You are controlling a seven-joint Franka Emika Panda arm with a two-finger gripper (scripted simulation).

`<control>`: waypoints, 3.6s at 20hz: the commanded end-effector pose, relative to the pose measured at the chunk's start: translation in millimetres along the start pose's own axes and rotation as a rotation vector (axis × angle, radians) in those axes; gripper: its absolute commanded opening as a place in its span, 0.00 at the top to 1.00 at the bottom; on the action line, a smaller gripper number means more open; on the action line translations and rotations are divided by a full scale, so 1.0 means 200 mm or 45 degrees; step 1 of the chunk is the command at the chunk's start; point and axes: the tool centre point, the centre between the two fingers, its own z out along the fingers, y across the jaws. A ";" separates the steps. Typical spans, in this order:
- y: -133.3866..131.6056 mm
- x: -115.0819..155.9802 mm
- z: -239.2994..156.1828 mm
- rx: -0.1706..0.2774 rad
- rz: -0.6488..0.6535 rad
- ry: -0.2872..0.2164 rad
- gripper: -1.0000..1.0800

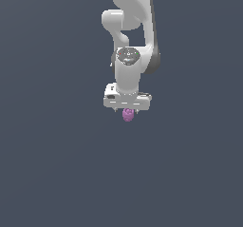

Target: Pick up the object and move it to a goal position.

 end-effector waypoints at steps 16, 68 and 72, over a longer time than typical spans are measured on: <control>-0.06 -0.21 0.14 -0.004 0.159 0.016 0.04; -0.52 -0.38 -0.15 -0.006 0.164 0.018 1.00; -0.57 -0.40 -0.20 -0.006 0.164 0.018 1.00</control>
